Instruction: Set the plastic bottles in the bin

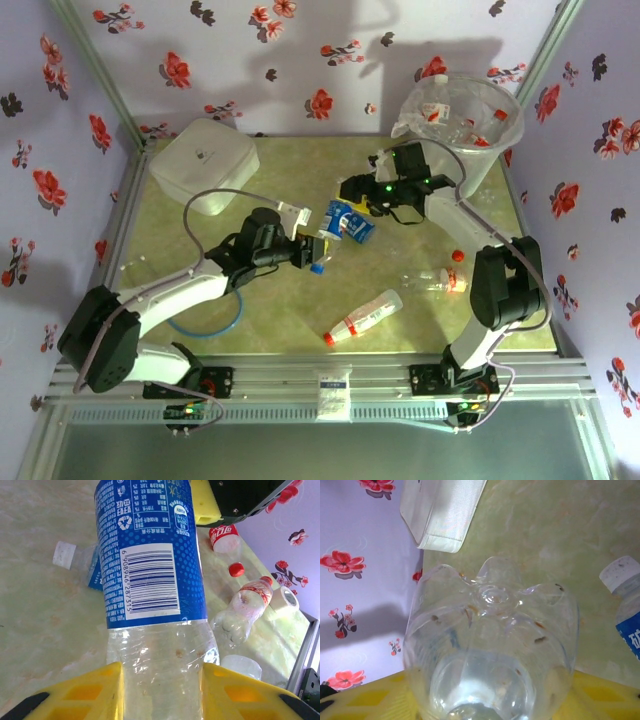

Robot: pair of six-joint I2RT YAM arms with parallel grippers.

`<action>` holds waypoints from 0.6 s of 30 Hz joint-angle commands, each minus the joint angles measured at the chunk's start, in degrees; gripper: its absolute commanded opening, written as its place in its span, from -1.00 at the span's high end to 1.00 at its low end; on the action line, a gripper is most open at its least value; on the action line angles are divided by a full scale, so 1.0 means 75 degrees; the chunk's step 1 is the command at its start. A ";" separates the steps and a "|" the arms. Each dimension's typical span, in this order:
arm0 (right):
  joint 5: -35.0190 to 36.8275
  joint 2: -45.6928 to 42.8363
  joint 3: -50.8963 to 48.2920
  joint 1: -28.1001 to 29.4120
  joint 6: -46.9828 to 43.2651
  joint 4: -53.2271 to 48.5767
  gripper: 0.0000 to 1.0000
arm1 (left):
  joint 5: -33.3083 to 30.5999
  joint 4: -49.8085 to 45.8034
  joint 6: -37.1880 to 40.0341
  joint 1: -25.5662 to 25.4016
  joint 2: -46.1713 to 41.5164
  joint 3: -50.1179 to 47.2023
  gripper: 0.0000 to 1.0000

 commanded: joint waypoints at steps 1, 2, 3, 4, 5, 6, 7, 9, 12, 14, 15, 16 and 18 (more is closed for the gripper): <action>-0.0057 -0.0016 0.0288 0.0006 -0.0133 0.0126 -0.15 | 0.0173 0.0248 0.0039 0.0023 0.0004 -0.0019 0.22; -0.0020 -0.0058 0.0328 -0.0014 -0.0153 0.0096 -0.10 | 0.0173 0.0242 0.0044 0.0024 -0.0024 -0.0031 0.21; 0.0013 -0.0095 0.0375 -0.0048 -0.0179 0.0068 -0.04 | 0.0173 0.0231 0.0050 0.0022 -0.0054 -0.0042 0.19; 0.0059 -0.0148 0.0439 -0.0078 -0.0207 0.0032 0.00 | 0.0175 0.0242 0.0050 0.0024 -0.0088 -0.0065 0.15; 0.0107 -0.0194 0.0514 -0.0129 -0.0238 -0.0032 0.04 | 0.0165 0.0251 0.0062 0.0021 -0.0128 -0.0089 0.07; 0.0132 -0.0240 0.0587 -0.0181 -0.0283 -0.0104 0.05 | 0.0145 0.0257 0.0073 0.0034 -0.0159 -0.0112 -0.03; 0.0161 -0.0287 0.0695 -0.0250 -0.0335 -0.0180 0.06 | 0.0105 0.0248 0.0086 0.0035 -0.0188 -0.0141 -0.17; 0.0232 -0.0381 0.0968 -0.0429 -0.0462 -0.0413 0.07 | -0.0026 0.0242 0.0081 0.0046 -0.0257 -0.0203 -0.49; 0.0546 -0.0572 0.1793 -0.0867 -0.0945 -0.1222 0.11 | -0.0217 0.0220 0.0061 0.0059 -0.0446 -0.0320 -0.79; 0.0958 -0.0762 0.2385 -0.1222 -0.1173 -0.1641 0.14 | -0.0289 0.0174 0.0063 0.0070 -0.0534 -0.0376 -0.86; 0.1251 -0.0886 0.2698 -0.1399 -0.1298 -0.1819 0.16 | -0.0321 0.0149 0.0063 0.0076 -0.0573 -0.0400 -0.88; 0.1592 -0.0987 0.2983 -0.1559 -0.1436 -0.1987 0.18 | -0.0364 0.0127 0.0060 0.0082 -0.0597 -0.0417 -0.89; 0.2435 -0.1166 0.3664 -0.1924 -0.1729 -0.2354 0.21 | -0.0428 0.0125 0.0050 0.0082 -0.0602 -0.0453 -0.90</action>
